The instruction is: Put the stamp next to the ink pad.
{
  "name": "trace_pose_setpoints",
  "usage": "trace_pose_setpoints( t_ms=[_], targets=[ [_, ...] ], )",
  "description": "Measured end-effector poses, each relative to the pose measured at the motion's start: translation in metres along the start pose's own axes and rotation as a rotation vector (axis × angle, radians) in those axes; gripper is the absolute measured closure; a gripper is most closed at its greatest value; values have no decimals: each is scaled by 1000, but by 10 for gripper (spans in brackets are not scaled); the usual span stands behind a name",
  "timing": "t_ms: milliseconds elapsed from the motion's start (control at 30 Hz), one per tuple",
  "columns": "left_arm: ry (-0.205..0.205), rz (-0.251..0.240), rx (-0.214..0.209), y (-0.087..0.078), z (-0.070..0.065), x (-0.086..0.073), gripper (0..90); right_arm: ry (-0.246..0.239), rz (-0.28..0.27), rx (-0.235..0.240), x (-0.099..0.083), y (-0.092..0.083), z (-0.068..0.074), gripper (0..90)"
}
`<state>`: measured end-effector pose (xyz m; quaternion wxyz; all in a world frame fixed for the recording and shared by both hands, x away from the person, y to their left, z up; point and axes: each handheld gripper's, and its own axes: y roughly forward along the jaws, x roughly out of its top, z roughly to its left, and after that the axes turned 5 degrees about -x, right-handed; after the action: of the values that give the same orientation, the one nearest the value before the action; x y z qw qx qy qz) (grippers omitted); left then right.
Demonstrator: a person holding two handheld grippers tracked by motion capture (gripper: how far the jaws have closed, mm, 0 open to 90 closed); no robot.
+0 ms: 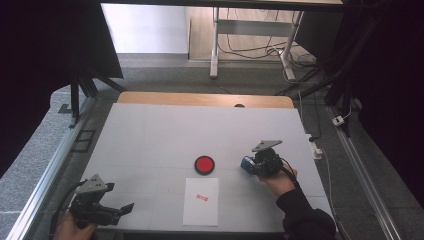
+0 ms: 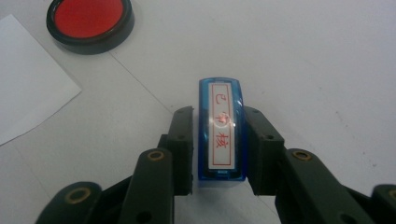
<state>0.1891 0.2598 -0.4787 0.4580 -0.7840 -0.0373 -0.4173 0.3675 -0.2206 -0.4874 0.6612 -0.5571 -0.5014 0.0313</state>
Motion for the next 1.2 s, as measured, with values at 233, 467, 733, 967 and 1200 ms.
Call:
trace_pose_setpoints(
  t_ms=[233, 467, 733, 967, 1200],
  targets=[
    [-1, 0, 0, 0, 0, 0, 16, 11, -20, -2, 1, -2, 0, 601],
    [-2, -2, 2, 0, 0, 0, 16, 12, -30, -6, 2, -5, 2, 528],
    [-2, -3, 2, 0, 0, 0, 16, 16, -56, -20, 4, -14, 5, 409],
    [-2, -7, 4, 0, 0, -1, 15, 60, -78, 11, 5, -22, 8, 271],
    [-3, -4, 2, -1, 0, -1, 16, 67, -110, 7, 8, -35, 15, 189]
  ],
)
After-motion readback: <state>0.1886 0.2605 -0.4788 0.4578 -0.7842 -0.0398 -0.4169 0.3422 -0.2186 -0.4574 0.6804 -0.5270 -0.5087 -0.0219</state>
